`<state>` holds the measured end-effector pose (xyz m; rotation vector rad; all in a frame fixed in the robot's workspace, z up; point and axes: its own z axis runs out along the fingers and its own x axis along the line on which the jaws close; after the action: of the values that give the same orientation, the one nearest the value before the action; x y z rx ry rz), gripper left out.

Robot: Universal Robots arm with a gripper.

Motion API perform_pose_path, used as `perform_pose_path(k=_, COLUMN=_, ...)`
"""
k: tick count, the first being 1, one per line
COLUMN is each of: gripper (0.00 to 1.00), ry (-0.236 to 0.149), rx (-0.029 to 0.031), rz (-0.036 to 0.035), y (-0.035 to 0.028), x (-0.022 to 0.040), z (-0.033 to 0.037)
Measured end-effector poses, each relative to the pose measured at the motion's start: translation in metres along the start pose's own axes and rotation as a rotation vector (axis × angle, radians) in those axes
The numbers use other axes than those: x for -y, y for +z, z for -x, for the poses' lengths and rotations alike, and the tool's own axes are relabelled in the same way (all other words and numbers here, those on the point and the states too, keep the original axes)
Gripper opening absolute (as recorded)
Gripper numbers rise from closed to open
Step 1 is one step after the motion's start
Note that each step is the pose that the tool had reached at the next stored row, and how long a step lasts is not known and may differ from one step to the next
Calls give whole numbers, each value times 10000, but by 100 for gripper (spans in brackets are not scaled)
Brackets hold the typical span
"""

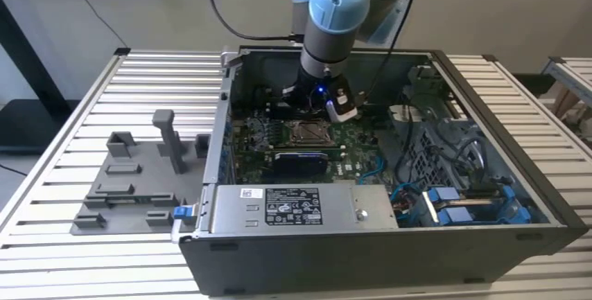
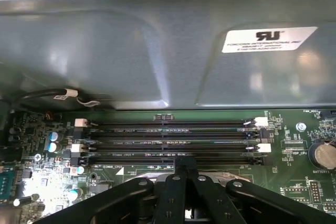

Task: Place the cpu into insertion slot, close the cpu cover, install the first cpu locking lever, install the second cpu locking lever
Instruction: 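Install the first cpu locking lever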

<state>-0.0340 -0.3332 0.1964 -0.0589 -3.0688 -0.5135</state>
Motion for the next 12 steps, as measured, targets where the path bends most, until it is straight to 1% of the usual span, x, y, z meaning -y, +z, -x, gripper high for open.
perform_pose_path(k=12, gripper=11, ry=3, rx=1, rz=1, y=18, x=2, z=78)
